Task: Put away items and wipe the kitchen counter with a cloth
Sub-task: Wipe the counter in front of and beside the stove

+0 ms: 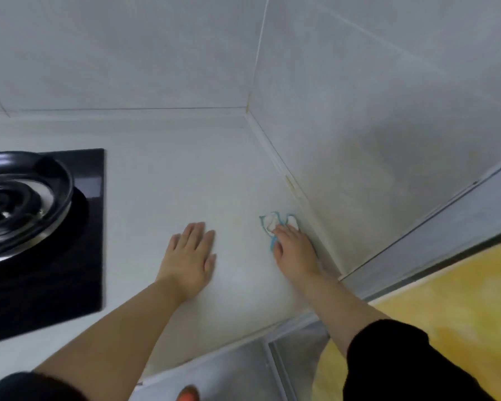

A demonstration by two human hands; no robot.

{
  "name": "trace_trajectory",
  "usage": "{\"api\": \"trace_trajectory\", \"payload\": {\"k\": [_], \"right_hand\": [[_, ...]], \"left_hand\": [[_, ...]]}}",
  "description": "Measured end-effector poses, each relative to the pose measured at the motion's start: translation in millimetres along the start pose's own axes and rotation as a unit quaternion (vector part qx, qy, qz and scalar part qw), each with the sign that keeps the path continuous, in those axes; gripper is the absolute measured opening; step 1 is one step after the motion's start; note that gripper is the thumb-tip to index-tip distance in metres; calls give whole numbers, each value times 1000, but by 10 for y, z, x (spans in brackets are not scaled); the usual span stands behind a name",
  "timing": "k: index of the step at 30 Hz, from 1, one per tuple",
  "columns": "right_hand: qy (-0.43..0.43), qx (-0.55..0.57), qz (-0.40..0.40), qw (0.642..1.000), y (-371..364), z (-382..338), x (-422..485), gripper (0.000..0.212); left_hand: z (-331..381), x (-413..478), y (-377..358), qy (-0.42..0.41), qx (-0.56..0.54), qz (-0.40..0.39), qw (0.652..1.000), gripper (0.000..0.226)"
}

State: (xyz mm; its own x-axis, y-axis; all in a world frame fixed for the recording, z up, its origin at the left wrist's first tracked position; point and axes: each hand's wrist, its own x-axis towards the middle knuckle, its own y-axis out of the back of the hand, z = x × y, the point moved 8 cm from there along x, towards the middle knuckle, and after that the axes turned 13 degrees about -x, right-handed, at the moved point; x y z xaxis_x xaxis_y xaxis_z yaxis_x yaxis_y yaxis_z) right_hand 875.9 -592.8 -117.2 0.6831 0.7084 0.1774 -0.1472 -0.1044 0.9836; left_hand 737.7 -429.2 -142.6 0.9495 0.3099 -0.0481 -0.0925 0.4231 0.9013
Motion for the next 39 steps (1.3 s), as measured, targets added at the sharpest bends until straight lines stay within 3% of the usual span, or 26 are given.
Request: {"api": "trace_trajectory", "payload": {"k": [2, 5, 9, 10, 16, 21, 25, 27, 28, 30, 33, 36, 39], "right_hand": [[34, -3, -40, 999, 52, -109, -233, 38], [-8, 26, -116, 993, 328, -23, -323, 35], [-72, -38, 78, 994, 793, 195, 276, 32], [-78, -69, 93, 990, 753, 204, 456, 34], [-70, -253, -59, 963, -153, 73, 894, 48], [-91, -208, -11, 974, -134, 13, 1283, 47], [-101, -148, -21, 984, -22, 40, 1605, 44], [-100, -123, -3, 987, 45, 64, 1480, 30], [-95, -107, 17, 990, 101, 91, 1338, 32], [-94, -108, 54, 988, 252, 130, 969, 58], [-111, -118, 50, 985, 270, 182, 609, 74], [-120, -124, 17, 985, 133, 210, 730, 73], [-111, -104, 8, 988, 90, 116, 1196, 58]], "left_hand": [[46, 235, 50, 15, -16, -15, 1000, 85], [71, 568, 112, 35, -33, -28, 998, 67], [-24, 1056, 163, 38, -34, -21, 998, 57], [-24, 1151, 148, 33, -33, -26, 999, 57], [-32, 1359, -56, 21, 17, -22, 999, 59], [-43, 1361, -72, 11, 9, -5, 1000, 82], [-56, 1372, -47, 9, 8, 6, 1000, 77], [-49, 1351, -55, 11, 10, -1, 1000, 78], [-48, 1349, -50, 11, 8, -1, 1000, 78], [-40, 1342, -24, 9, -1, 1, 1000, 79], [-38, 1347, -13, 5, -2, 1, 1000, 77], [-43, 1345, -27, 6, -4, 6, 1000, 76], [-38, 1339, -31, 3, 2, 15, 1000, 77]]}}
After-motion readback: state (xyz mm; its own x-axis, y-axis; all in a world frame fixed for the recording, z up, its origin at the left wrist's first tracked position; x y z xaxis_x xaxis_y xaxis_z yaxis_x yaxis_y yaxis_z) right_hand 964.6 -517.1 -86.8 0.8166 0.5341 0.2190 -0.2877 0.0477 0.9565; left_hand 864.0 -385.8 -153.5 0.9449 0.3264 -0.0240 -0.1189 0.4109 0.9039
